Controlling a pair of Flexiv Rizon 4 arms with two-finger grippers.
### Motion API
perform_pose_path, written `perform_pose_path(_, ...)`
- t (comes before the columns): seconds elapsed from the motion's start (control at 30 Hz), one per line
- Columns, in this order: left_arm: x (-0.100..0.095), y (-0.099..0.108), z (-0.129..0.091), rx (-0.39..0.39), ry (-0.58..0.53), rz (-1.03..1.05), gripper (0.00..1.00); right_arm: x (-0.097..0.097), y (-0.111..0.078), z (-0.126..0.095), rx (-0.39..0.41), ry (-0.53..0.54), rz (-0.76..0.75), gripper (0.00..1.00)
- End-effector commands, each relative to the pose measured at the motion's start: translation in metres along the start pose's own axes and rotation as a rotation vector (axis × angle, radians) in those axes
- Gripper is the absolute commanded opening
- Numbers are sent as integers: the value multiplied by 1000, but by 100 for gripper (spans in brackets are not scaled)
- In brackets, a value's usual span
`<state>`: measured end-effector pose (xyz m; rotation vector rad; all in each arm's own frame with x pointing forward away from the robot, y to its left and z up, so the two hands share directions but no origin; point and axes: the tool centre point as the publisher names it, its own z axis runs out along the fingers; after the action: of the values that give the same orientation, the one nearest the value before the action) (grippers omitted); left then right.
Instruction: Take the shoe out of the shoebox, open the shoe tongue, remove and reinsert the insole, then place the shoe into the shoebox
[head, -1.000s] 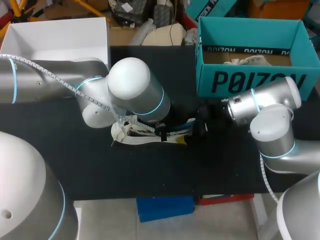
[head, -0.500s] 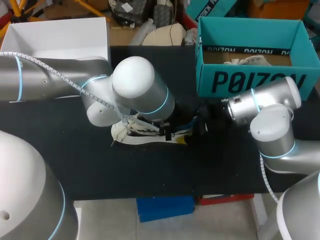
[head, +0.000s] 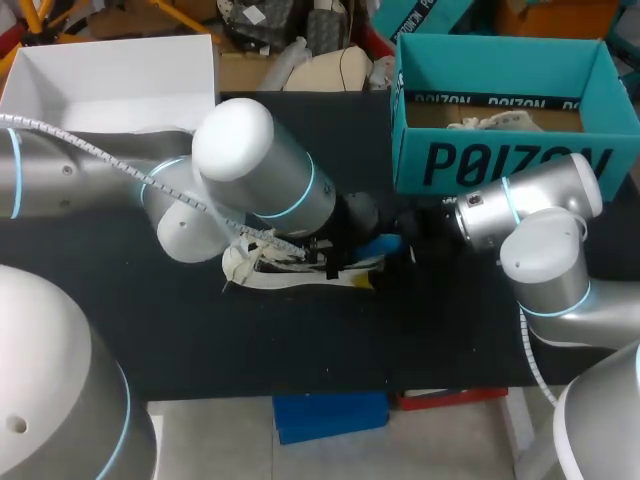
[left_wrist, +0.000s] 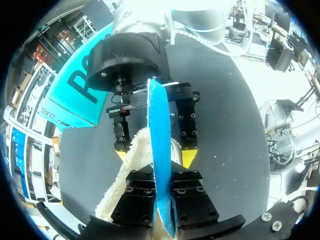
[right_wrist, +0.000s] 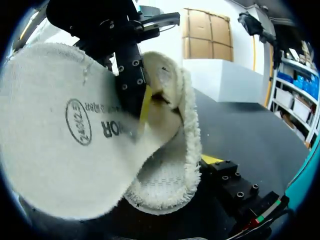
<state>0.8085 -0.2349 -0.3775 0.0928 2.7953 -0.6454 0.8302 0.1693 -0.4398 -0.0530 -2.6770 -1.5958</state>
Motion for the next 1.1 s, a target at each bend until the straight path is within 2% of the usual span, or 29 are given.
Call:
perform_pose_path(0.03, 9, 6, -34, 68, 2, 2, 0, -1, -4, 1, 1, -1, 1, 0)
perform_pose_path(0.37, 19, -37, -88, 315, 85, -15, 0, -1, -4, 1, 1, -1, 1, 0)
perform_pose_path(0.63, 16, -72, -140, 514, 129, -62, 0, -1, -4, 1, 1, -1, 1, 0)
perform_pose_path(0.7, 13, -80, -157, 606, 181, -82, 0, -1, -4, 1, 1, -1, 1, 0)
perform_pose_path(0.77, 9, -85, -176, 733, 293, -95, 0, -1, -4, 1, 1, -1, 1, 0)
perform_pose_path(0.87, 3, -93, -199, 846, 399, -113, 0, -1, -4, 1, 1, -1, 1, 0)
perform_pose_path(1.1, 3, -93, -199, 846, 399, -113, 0, -1, -4, 1, 1, -1, 1, 0)
